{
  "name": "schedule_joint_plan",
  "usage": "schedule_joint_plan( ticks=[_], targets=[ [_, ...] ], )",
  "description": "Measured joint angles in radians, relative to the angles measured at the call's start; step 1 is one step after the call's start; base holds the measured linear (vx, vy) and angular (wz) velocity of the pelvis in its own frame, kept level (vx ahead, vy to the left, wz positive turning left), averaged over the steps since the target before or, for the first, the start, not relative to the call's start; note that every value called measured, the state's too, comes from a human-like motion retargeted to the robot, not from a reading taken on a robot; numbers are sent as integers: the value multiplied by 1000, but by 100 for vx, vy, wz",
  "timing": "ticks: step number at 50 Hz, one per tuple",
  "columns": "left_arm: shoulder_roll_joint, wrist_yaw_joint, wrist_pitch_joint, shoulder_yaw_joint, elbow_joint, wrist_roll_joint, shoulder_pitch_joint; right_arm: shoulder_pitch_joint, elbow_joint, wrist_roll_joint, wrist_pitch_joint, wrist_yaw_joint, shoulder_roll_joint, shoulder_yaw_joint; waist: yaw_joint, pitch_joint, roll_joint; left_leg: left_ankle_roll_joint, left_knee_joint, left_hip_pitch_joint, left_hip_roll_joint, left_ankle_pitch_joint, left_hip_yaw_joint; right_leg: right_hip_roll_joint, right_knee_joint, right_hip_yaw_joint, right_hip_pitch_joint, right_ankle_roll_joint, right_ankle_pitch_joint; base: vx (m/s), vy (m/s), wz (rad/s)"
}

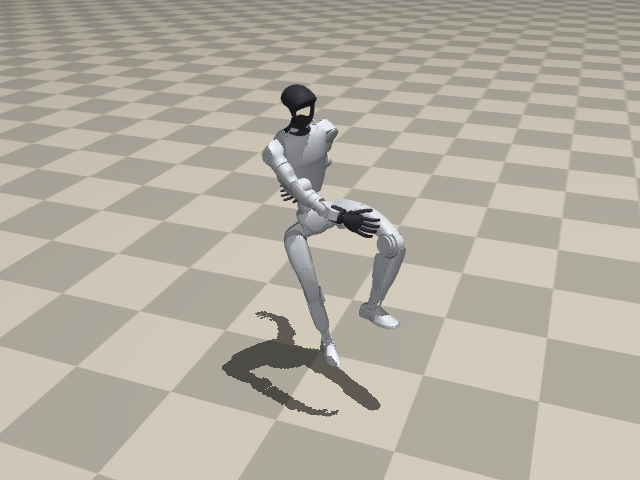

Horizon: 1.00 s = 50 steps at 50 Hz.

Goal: Upper body actions

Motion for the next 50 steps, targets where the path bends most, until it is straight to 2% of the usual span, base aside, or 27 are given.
schedule_joint_plan(
  ticks=[3, 5, 7, 9, 11, 16, 17, 18, 20, 24, 30, 33, 35, 37, 38, 40, 42, 44, 45, 47, 50],
  targets=[
    [-1, 52, -18, 50, -6, -117, -55, 45, 28, -32, 15, 56, 22, -5, -48, -78, 13, -45, -1, 99, 3, 12, -4, 42, -35, 3, -17, -10, -6, -2, 2, 85],
    [-3, 128, -50, 94, 0, -251, -123, 112, 43, -127, 17, 90, 47, -19, -132, -143, 43, -90, -6, 138, -9, 47, -83, 98, -46, -66, -21, -20, -20, 4, 9, 142],
    [-4, 151, -57, 114, -31, -287, -142, 179, 72, -176, 24, 71, 50, -16, -176, -203, 59, -119, -66, 263, -26, 73, -65, 113, -80, -97, -34, -12, -15, -1, 15, 143],
    [-8, 202, -40, 142, -70, -355, -201, 284, 101, -290, 20, 6, 48, -12, -266, -230, 97, -146, -176, 380, -94, 125, -98, 139, -94, -185, -22, -10, -32, -6, 10, 193],
    [-10, 228, -38, 159, -114, -382, -230, 379, 143, -355, 38, -36, 47, -7, -330, -256, 114, -147, -341, 538, -175, 155, -76, 139, -111, -237, -17, 2, -42, -3, 21, 149],
    [1, 271, -61, 154, -179, -403, -248, 635, 286, -452, 140, -65, 36, -22, -451, -314, 118, -174, -971, 933, -481, 252, -74, 112, -134, -326, -7, 37, -68, 4, 24, 104],
    [5, 283, -63, 150, -182, -406, -249, 682, 316, -455, 161, -68, 33, -21, -468, -325, 119, -182, -1115, 1004, -543, 241, -89, 115, -136, -337, -8, 40, -74, 1, 23, 61],
    [10, 293, -64, 147, -182, -407, -250, 724, 342, -456, 180, -74, 31, -20, -483, -334, 127, -202, -1255, 1066, -601, 157, -113, 128, -138, -348, -11, 41, -78, -3, 22, 74],
    [18, 301, -60, 138, -176, -406, -255, 790, 391, -458, 217, -86, 23, -22, -534, -346, 142, -177, -1494, 1192, -627, 19, 19, 148, -138, -395, -15, 46, -92, -7, 22, 101],
    [23, 265, -55, 117, -132, -393, -281, 856, 438, -499, 259, -99, -1, 7, -610, -359, 145, -175, -1671, 1213, -672, 71, -24, 134, -150, -461, -25, 71, -100, -14, 25, 93],
    [75, 229, -35, -7, -13, -357, -396, 923, 321, -533, 193, -133, -24, 56, -547, -329, 108, -137, -1673, 1194, -707, 58, -35, 96, -105, -453, -56, 92, -115, -15, 15, -1],
    [81, 258, 23, -77, 0, -355, -451, 962, 217, -598, 169, -116, -14, -6, -541, -317, 105, -123, -1655, 1200, -705, 38, -42, 86, -17, -453, -86, 85, -110, -16, 15, -11],
    [65, 274, 82, -78, 0, -368, -502, 995, 171, -592, 162, -145, -13, -51, -548, -307, 114, -121, -1633, 1200, -686, 27, -48, 73, 106, -472, -133, 71, -24, -11, 13, 1],
    [38, 301, 91, -42, -11, -472, -597, 1021, 170, -555, 163, -223, -21, -90, -547, -299, 142, -126, -1611, 1190, -636, 15, -38, 43, 362, -479, -272, 30, 119, -18, 11, -32],
    [21, 336, 67, -21, -44, -544, -644, 1032, 186, -549, 172, -268, -27, -111, -553, -291, 152, -125, -1601, 1188, -616, 9, -28, 16, 500, -488, -345, -23, 182, -21, 13, -34],
    [-11, 406, 18, 3, -118, -660, -764, 1067, 231, -546, 216, -329, -51, -151, -591, -261, 169, -111, -1570, 1188, -600, -10, -38, -66, 818, -517, -490, -84, 140, -17, 22, 2],
    [-23, 460, -6, 11, -198, -689, -898, 1121, 296, -541, 270, -335, -89, -175, -671, -236, 172, -81, -1543, 1188, -626, -29, -93, -181, 1085, -500, -633, -85, 69, -6, 38, 86],
    [-20, 498, -27, 19, -286, -660, -1019, 1179, 365, -528, 330, -331, -128, -200, -767, -206, 186, -51, -1516, 1182, -635, -39, -164, -244, 1288, -475, -790, -86, 32, 3, 36, 111],
    [-16, 511, -38, 23, -332, -638, -1076, 1207, 397, -517, 355, -333, -148, -217, -806, -188, 192, -36, -1509, 1185, -641, -40, -190, -257, 1374, -455, -878, -86, 18, 3, 22, 84],
    [5, 535, -69, 6, -423, -623, -1163, 1270, 448, -481, 378, -363, -182, -265, -871, -150, 213, -31, -1496, 1193, -625, -37, -244, -214, 1458, -444, -1049, -86, 16, 2, 9, 58],
    [18, 598, -136, -4, -536, -614, -1263, 1366, 504, -410, 383, -427, -221, -338, -927, -87, 235, -30, -1467, 1218, -600, -42, -285, -166, 1474, -466, -1224, -85, 39, 8, 8, 19]
  ],
)
